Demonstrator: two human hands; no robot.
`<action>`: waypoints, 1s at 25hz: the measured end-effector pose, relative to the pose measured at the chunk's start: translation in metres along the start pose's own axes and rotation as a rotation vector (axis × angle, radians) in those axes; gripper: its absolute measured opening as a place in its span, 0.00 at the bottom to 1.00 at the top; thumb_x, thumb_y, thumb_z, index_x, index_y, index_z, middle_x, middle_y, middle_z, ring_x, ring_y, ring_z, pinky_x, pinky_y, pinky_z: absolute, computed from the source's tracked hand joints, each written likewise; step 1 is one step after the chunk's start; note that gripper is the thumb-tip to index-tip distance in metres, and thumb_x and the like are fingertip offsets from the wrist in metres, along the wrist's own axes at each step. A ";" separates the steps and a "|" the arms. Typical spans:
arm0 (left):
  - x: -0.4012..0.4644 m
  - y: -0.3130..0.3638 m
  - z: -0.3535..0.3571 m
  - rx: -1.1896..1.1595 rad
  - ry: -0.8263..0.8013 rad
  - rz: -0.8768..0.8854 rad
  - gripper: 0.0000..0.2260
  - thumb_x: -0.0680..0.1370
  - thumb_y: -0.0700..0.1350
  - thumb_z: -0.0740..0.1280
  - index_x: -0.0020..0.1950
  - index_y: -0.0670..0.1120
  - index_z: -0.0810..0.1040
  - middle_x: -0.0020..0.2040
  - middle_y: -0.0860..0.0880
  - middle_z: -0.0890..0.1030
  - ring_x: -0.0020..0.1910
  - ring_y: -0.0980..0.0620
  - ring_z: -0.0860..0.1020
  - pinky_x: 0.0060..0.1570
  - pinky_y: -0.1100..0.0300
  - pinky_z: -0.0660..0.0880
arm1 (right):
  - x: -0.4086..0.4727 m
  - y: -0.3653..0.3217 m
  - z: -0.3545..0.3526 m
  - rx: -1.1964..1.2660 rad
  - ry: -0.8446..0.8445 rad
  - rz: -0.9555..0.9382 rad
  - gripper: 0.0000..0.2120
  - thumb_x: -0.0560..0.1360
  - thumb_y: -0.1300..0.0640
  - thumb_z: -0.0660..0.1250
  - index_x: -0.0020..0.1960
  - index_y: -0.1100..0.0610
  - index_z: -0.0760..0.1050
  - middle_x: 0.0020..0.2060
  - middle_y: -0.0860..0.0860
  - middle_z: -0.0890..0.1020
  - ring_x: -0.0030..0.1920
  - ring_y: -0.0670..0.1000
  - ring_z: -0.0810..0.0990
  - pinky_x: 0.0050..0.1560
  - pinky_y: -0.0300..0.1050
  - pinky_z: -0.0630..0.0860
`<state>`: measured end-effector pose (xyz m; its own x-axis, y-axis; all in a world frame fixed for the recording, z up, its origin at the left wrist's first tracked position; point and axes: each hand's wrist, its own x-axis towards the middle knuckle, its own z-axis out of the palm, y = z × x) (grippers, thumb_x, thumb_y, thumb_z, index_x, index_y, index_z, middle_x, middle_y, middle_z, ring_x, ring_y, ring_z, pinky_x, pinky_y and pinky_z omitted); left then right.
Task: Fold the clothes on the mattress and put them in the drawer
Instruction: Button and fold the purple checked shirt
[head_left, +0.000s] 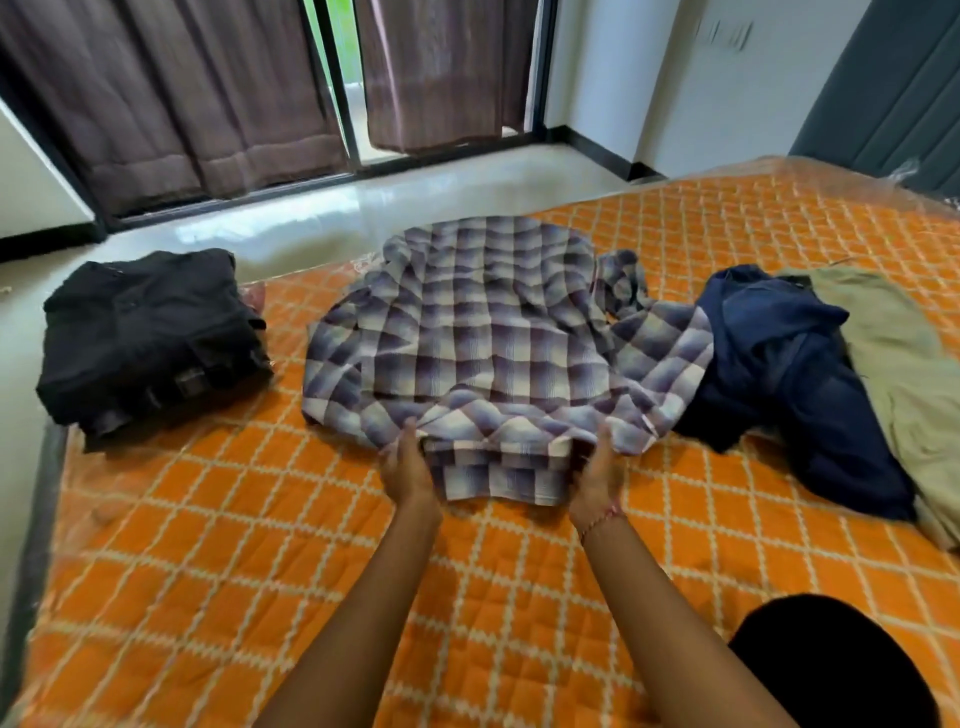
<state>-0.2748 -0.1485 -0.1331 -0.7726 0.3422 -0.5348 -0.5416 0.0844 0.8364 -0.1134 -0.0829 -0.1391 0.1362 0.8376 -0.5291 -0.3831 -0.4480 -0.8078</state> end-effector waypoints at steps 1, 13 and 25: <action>0.004 -0.001 0.008 -0.035 -0.035 -0.065 0.27 0.70 0.47 0.74 0.65 0.39 0.72 0.59 0.41 0.78 0.55 0.42 0.78 0.56 0.46 0.77 | -0.005 0.001 0.008 -0.003 -0.115 0.109 0.14 0.79 0.50 0.62 0.57 0.59 0.76 0.54 0.57 0.81 0.53 0.59 0.79 0.43 0.46 0.78; -0.014 -0.033 -0.039 0.583 -0.246 -0.080 0.17 0.75 0.36 0.69 0.62 0.36 0.71 0.56 0.38 0.79 0.49 0.40 0.79 0.46 0.48 0.79 | -0.021 0.006 -0.051 -0.481 -0.229 0.413 0.01 0.77 0.63 0.65 0.48 0.59 0.74 0.36 0.55 0.79 0.36 0.53 0.77 0.25 0.40 0.77; -0.052 -0.050 -0.128 1.675 -0.745 1.357 0.41 0.73 0.73 0.38 0.78 0.49 0.46 0.78 0.40 0.47 0.77 0.39 0.49 0.73 0.42 0.50 | -0.083 0.017 -0.101 -1.599 -0.185 -0.940 0.18 0.73 0.59 0.65 0.63 0.59 0.70 0.57 0.59 0.74 0.57 0.61 0.74 0.51 0.53 0.72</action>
<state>-0.2505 -0.2905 -0.1625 0.1066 0.9937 0.0343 0.9905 -0.1092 0.0840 -0.0392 -0.1915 -0.1350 -0.3632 0.9237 0.1220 0.8780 0.3831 -0.2869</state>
